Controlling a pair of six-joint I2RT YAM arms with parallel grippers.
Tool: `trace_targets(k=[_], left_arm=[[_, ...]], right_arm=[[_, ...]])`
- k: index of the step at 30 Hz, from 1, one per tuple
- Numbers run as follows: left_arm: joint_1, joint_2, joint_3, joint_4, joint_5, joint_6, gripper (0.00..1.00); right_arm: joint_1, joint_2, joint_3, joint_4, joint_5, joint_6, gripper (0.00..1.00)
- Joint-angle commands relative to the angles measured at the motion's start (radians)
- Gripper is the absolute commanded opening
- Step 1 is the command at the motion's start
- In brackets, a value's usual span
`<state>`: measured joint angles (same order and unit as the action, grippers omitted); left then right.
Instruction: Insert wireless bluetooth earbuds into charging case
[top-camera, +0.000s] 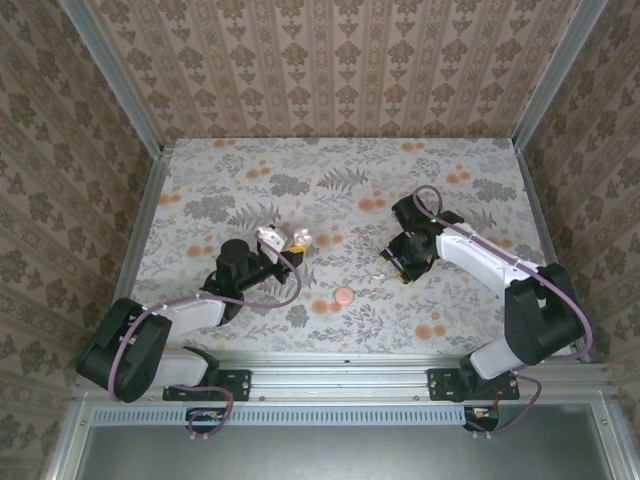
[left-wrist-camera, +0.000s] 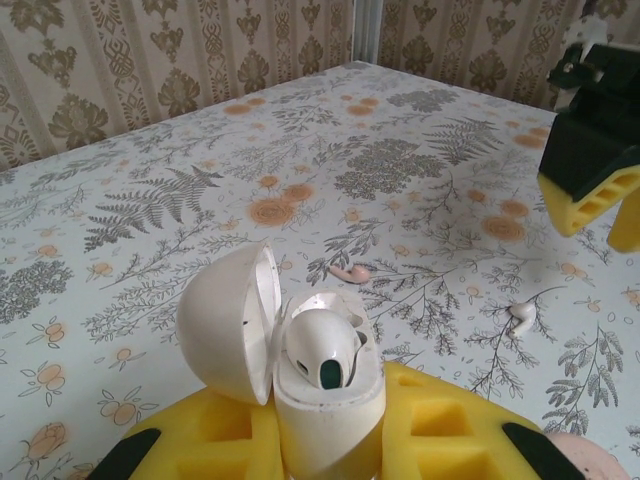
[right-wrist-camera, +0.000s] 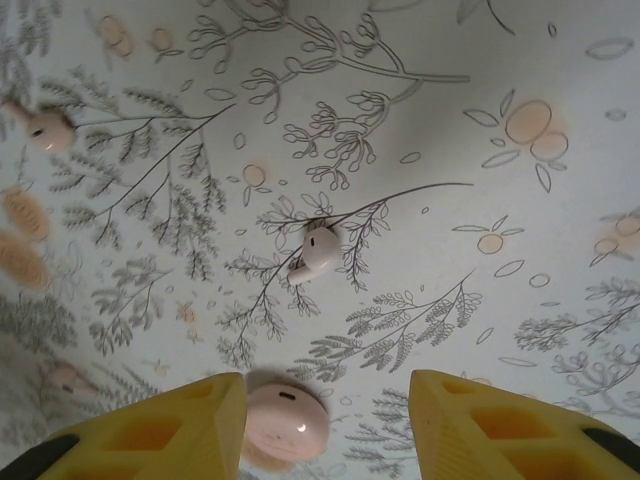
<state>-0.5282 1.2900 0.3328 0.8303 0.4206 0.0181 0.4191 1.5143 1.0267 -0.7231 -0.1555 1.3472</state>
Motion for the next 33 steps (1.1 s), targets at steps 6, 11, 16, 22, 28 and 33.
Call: trace_targets(k=[6,11,16,22,28,33], left_arm=[[0.014,-0.067,-0.009,0.014,-0.015,0.017,0.14],[0.025,-0.069,-0.009,0.012,-0.019,0.019,0.14],[0.030,-0.074,-0.011,0.007,-0.019,0.019,0.14],[0.035,-0.072,-0.008,0.003,-0.017,0.016,0.14],[0.040,-0.073,-0.008,-0.002,-0.017,0.014,0.14],[0.044,-0.075,-0.005,-0.008,-0.020,0.016,0.14]], right_arm=[[0.070,0.106,0.058,0.015,0.082,0.315,0.43],[0.081,0.170,0.086,0.001,0.081,0.366,0.42],[0.081,0.217,0.106,0.000,0.082,0.389,0.42],[0.082,0.262,0.120,0.002,0.070,0.421,0.40],[0.078,0.295,0.125,0.006,0.071,0.425,0.40],[0.073,0.311,0.117,0.015,0.070,0.429,0.40]])
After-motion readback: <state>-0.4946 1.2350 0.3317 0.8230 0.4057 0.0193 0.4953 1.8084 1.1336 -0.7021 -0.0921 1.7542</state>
